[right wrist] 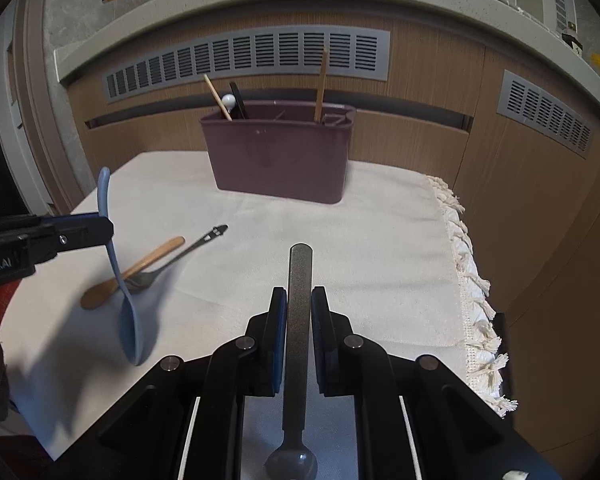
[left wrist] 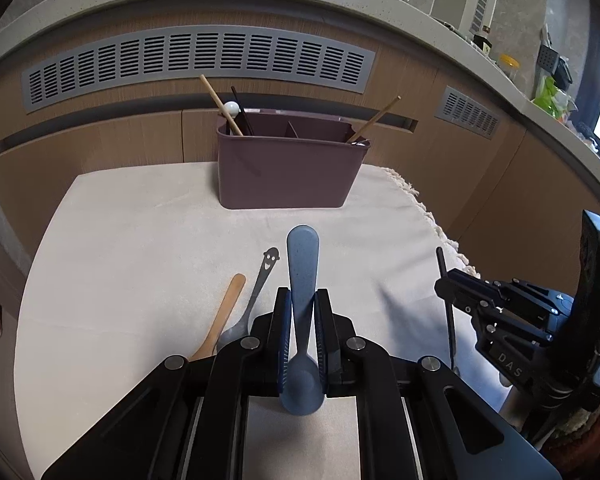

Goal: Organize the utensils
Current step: 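Lift both held spoons up over the maroon holder, then lower both spoons into the maroon holder and open both tools, then move right tool to the metal smiley-face spoon while left tool approaches the wooden spoon, then grasp the smiley-face spoon with right tool while left tool grasps the wooden spoon, then lift both spoons up over the maroon holder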

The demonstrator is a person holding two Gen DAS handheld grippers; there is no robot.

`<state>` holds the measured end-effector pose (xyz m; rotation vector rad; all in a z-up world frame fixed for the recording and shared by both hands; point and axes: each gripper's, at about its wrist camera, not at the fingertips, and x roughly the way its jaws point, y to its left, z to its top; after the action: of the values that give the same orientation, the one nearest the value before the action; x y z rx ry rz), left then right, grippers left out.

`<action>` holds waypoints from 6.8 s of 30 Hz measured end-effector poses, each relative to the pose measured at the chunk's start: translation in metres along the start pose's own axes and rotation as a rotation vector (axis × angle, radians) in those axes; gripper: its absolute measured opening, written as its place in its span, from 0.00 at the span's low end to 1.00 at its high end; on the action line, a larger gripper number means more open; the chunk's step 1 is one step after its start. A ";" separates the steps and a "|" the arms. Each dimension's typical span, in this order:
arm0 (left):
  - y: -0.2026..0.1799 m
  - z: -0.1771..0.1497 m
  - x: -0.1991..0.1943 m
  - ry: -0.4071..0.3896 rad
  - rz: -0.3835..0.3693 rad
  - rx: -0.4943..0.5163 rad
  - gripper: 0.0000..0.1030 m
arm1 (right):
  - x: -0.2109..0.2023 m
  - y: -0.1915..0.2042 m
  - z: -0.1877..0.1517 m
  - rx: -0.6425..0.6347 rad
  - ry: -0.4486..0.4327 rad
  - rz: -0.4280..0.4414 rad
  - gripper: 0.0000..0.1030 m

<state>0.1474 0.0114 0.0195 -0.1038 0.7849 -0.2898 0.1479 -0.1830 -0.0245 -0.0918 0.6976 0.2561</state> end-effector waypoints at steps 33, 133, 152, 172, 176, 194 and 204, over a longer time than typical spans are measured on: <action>0.016 0.220 -0.059 -0.482 -0.050 0.125 0.11 | -0.085 -0.015 0.253 -0.087 -0.484 0.059 0.02; 0.137 -0.035 0.000 0.076 0.218 -0.151 0.43 | 0.068 0.118 -0.024 -0.294 0.229 0.091 0.18; 0.132 -0.040 0.015 0.165 0.165 -0.115 0.44 | 0.151 0.178 0.054 -0.440 0.232 0.384 0.19; 0.039 0.004 0.115 0.377 0.072 0.139 0.23 | 0.091 0.017 0.033 0.009 0.161 0.251 0.11; 0.038 0.009 0.121 0.382 0.086 0.100 0.22 | 0.083 0.009 0.036 0.019 0.115 0.240 0.11; 0.027 0.042 0.001 -0.080 -0.046 -0.041 0.11 | 0.017 -0.011 0.043 0.046 -0.050 0.223 0.10; 0.004 0.199 -0.112 -0.598 -0.119 0.033 0.11 | -0.092 -0.029 0.203 -0.030 -0.416 0.158 0.09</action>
<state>0.2144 0.0455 0.2352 -0.1955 0.1799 -0.3614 0.2144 -0.1954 0.1896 -0.0103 0.2875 0.4232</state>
